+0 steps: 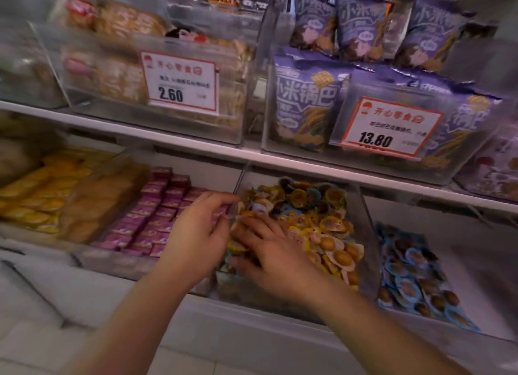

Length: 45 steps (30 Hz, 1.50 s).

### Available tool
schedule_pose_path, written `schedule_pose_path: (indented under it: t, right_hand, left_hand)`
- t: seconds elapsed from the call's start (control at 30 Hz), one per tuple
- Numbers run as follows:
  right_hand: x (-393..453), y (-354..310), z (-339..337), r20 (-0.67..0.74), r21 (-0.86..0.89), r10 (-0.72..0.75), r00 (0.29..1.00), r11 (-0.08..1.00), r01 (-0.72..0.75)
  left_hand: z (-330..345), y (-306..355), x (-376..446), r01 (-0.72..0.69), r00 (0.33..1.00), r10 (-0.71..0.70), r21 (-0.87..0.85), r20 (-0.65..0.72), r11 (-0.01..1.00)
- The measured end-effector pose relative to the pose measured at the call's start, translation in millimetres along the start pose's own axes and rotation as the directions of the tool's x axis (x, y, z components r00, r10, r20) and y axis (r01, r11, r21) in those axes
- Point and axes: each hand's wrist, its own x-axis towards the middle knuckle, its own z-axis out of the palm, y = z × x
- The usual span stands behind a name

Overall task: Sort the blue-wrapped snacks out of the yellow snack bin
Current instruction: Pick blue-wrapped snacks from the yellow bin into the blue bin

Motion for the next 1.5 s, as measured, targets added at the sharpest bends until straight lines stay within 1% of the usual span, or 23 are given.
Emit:
schedule_pose_path:
  t: [0.03, 0.17, 0.3, 0.4, 0.47, 0.53, 0.6, 0.63, 0.67, 0.7, 0.73, 0.8, 0.83, 0.87, 0.9, 1.03, 1.1, 1.17, 1.23, 1.3, 1.4, 1.47, 1.5]
  right_hand:
    - [6, 8, 2, 0.014, -0.021, -0.001, 1.0, 1.0, 0.001]
    - [25, 39, -3, -0.016, -0.087, 0.0, 1.0, 0.996, -0.001]
    - [43, 81, -17, -0.053, -0.081, 0.19, 0.98, 0.978, -0.194]
    - [48, 107, -29, 0.023, -0.17, 0.295, 0.955, 0.943, -0.287]
    - [44, 111, -35, 0.064, -0.186, 0.298, 0.952, 0.941, -0.282]
    - [35, 103, -42, -0.001, -0.128, 0.255, 0.967, 0.959, -0.253]
    - [25, 84, -46, -0.131, -0.032, 0.19, 0.973, 0.98, -0.196]
    - [21, 70, -47, -0.17, -0.001, 0.144, 0.975, 0.989, -0.147]
    - [19, 57, -46, -0.168, 0.004, 0.082, 0.982, 0.997, -0.083]
    - [19, 44, -43, -0.111, -0.008, 0.027, 0.993, 1.0, -0.028]
    - [20, 35, -38, -0.014, -0.028, -0.001, 1.0, 1.0, 0.0]
    - [23, 26, -25, 0.16, -0.142, 0.027, 0.987, 0.99, -0.004]
    - [25, 26, -20, 0.189, -0.211, 0.042, 0.981, 0.978, -0.001]
    - [27, 26, -17, 0.187, -0.245, 0.045, 0.981, 0.97, 0.002]
    - [28, 27, -16, 0.168, -0.236, 0.038, 0.985, 0.972, 0.003]
    - [27, 35, -16, 0.117, -0.101, 0.04, 0.992, 0.994, -0.028]
    - [24, 40, -19, 0.101, -0.062, 0.039, 0.994, 0.998, -0.033]
    - [21, 44, -24, 0.068, 0.001, 0.044, 0.997, 0.999, -0.044]
    - [22, 44, -30, 0.032, 0.035, 0.059, 0.998, 0.998, -0.06]
    - [23, 41, -35, -0.025, 0.093, 0.073, 0.997, 0.993, -0.07]
    - [25, 32, -39, -0.119, 0.14, 0.032, 0.992, 0.99, -0.015]
    - [26, 27, -38, -0.077, 0.094, -0.005, 0.997, 0.995, 0.012]
    - [26, 25, -35, -0.017, 0.057, -0.013, 1.0, 0.998, 0.014]
  left_hand:
    - [-1, -1, 0, -0.001, 1.0, 0.001, 0.011, 0.005, 1.0]
    - [-3, -5, 1, 0.019, 1.0, -0.019, 0.016, 0.022, 1.0]
    - [-5, -9, 2, 0.022, 0.999, -0.022, 0.01, 0.023, 1.0]
    - [-6, -12, 2, 0.014, 1.0, -0.014, 0.007, 0.021, 1.0]
    - [-6, -13, 2, 0.019, 1.0, -0.019, -0.004, 0.014, 1.0]
    - [-5, -12, 2, 0.011, 1.0, -0.011, 0.003, 0.025, 1.0]
    - [-4, -12, 0, -0.052, 0.996, 0.047, 0.073, 0.069, 0.996]
    - [-4, -12, -1, -0.095, 0.992, 0.081, 0.144, 0.101, 0.985]
    - [-2, -13, -2, -0.131, 0.985, 0.099, 0.231, 0.144, 0.964]
    - [-1, -13, -4, -0.153, 0.976, 0.092, 0.324, 0.196, 0.933]
    - [2, -13, -6, -0.166, 0.967, 0.065, 0.415, 0.247, 0.894]
    - [8, -14, -10, -0.177, 0.951, -0.007, 0.565, 0.308, 0.806]
    - [10, -14, -12, -0.174, 0.95, -0.032, 0.611, 0.31, 0.772]
    - [11, -14, -14, -0.167, 0.953, -0.043, 0.641, 0.299, 0.749]
    - [11, -13, -15, -0.162, 0.959, -0.042, 0.664, 0.281, 0.73]
    - [13, -5, -15, -0.155, 0.968, -0.044, 0.727, 0.247, 0.669]
    - [15, -5, -12, -0.151, 0.965, -0.06, 0.724, 0.256, 0.673]
    - [14, -8, -10, -0.155, 0.96, -0.054, 0.686, 0.274, 0.711]
    - [13, -11, -9, -0.165, 0.96, -0.019, 0.617, 0.281, 0.77]
    - [11, -10, -9, -0.191, 0.965, 0.051, 0.556, 0.258, 0.809]
    - [6, -7, -8, -0.24, 0.969, 0.179, 0.465, 0.171, 0.852]
    - [0, -1, -7, -0.235, 0.972, 0.224, 0.339, 0.073, 0.911]
    - [-4, 2, -6, -0.182, 0.982, 0.187, 0.239, 0.002, 0.954]
